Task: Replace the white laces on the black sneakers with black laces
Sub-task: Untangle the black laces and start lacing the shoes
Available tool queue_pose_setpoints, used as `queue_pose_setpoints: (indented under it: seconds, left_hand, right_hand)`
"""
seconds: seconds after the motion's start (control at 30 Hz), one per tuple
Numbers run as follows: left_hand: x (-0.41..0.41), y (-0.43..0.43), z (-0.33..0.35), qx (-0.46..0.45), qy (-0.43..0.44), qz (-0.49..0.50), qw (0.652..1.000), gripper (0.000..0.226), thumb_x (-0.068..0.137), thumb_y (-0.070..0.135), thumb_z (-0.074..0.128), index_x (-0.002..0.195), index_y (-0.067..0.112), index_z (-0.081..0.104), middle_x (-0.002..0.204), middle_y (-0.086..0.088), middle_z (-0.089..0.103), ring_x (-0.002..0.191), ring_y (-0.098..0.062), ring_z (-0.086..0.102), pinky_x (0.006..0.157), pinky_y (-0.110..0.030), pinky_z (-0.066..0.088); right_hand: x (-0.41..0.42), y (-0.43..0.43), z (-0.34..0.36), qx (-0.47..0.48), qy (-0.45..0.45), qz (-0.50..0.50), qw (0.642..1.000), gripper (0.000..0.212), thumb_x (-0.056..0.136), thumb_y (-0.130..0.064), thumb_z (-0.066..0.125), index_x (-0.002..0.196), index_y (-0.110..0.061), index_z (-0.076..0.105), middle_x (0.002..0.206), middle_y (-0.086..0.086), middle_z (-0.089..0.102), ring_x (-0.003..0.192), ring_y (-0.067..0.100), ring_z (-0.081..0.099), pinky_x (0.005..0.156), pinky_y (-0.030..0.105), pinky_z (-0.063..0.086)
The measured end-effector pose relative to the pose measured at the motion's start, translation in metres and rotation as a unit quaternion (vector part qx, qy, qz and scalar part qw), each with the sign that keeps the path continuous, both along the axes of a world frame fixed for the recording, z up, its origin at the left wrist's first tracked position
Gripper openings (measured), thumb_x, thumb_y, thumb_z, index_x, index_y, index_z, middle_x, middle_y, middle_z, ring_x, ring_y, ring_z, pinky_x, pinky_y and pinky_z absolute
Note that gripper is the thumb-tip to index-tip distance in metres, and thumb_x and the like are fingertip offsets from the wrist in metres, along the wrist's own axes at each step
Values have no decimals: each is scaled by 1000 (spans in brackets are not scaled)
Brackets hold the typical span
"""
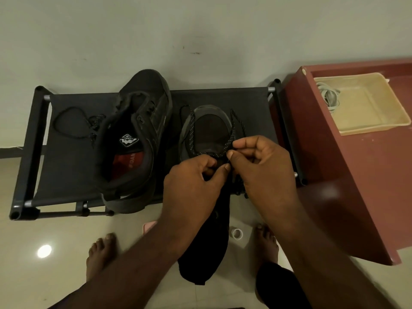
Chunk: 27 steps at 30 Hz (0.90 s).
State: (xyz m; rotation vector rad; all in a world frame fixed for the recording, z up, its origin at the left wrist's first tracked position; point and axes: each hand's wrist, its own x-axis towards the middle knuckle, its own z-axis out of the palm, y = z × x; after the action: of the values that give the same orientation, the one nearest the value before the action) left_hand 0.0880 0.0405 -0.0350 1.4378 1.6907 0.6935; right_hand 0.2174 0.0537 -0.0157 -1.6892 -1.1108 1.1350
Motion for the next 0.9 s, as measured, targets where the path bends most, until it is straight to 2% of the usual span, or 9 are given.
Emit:
queue_pose_setpoints:
  seconds: [0.1, 0.2, 0.33, 0.47, 0.57, 0.67, 0.73, 0.8, 0.9]
  left_hand:
    - [-6, 3, 0, -31, -65, -9, 997, 14, 88, 38, 68, 86, 24, 72, 67, 8, 69, 58, 1, 64, 54, -19, 53]
    - [-5, 0, -1, -39, -87, -9, 995, 17, 88, 36, 68, 78, 24, 71, 58, 2, 65, 44, -5, 57, 43, -19, 45]
    - [-4, -2, -6, -43, -102, -20, 994, 24, 88, 38, 67, 72, 21, 70, 47, 3, 56, 36, -3, 45, 39, -17, 35]
    - [-6, 0, -7, -50, -131, -27, 990, 24, 90, 36, 66, 73, 18, 71, 44, 3, 52, 36, -3, 41, 38, -17, 33]
    - [-7, 2, -7, -43, -144, -27, 988, 24, 90, 34, 67, 75, 17, 72, 46, 0, 52, 38, -3, 41, 40, -17, 33]
    - [-9, 3, -7, -54, -167, -24, 984, 22, 90, 32, 68, 75, 16, 73, 44, 2, 50, 37, -4, 40, 39, -18, 32]
    - [-10, 2, -8, -56, -171, -32, 983, 24, 90, 32, 68, 74, 15, 72, 43, 4, 48, 35, -4, 39, 38, -17, 31]
    - [-11, 2, -8, -59, -176, -37, 982, 25, 90, 33, 67, 74, 14, 72, 43, 2, 48, 35, -5, 39, 38, -18, 31]
    - [-12, 1, -7, -66, -178, -45, 981, 24, 91, 32, 67, 76, 14, 72, 45, 0, 50, 35, -5, 39, 37, -18, 31]
  right_hand:
    - [-1, 1, -2, 2, -24, -8, 1000, 10, 93, -10, 69, 97, -19, 70, 82, -4, 73, 74, 8, 72, 65, 20, 57]
    - [-2, 1, -2, -3, -36, 0, 999, 11, 93, -10, 67, 99, -18, 72, 83, -6, 72, 71, 5, 71, 61, 17, 54]
    - [-2, 1, -1, -3, -43, 2, 999, 11, 93, -11, 68, 96, -21, 71, 82, -7, 72, 73, 1, 69, 61, 12, 52]
    - [-1, 2, -1, -5, -33, 12, 999, 11, 94, -12, 68, 95, -22, 72, 82, -8, 73, 76, 1, 70, 64, 11, 52]
    - [0, 2, -1, -23, 23, -3, 999, 11, 95, -11, 66, 95, -19, 73, 82, -2, 74, 72, 6, 70, 63, 15, 53]
    - [4, 3, -1, -39, 161, -70, 984, 12, 96, -4, 62, 102, -12, 69, 84, 2, 72, 76, 13, 70, 67, 22, 56]
    - [8, 5, -1, -38, 216, -111, 969, 14, 96, -1, 60, 106, -10, 64, 87, 6, 69, 78, 17, 71, 69, 24, 57]
    - [9, 7, -1, -32, 246, -132, 960, 15, 96, 3, 59, 106, -7, 63, 88, 9, 68, 78, 19, 71, 70, 26, 58]
    - [9, 7, -2, -22, 227, -123, 966, 14, 95, 4, 59, 105, -5, 63, 83, 8, 66, 76, 18, 72, 71, 26, 59]
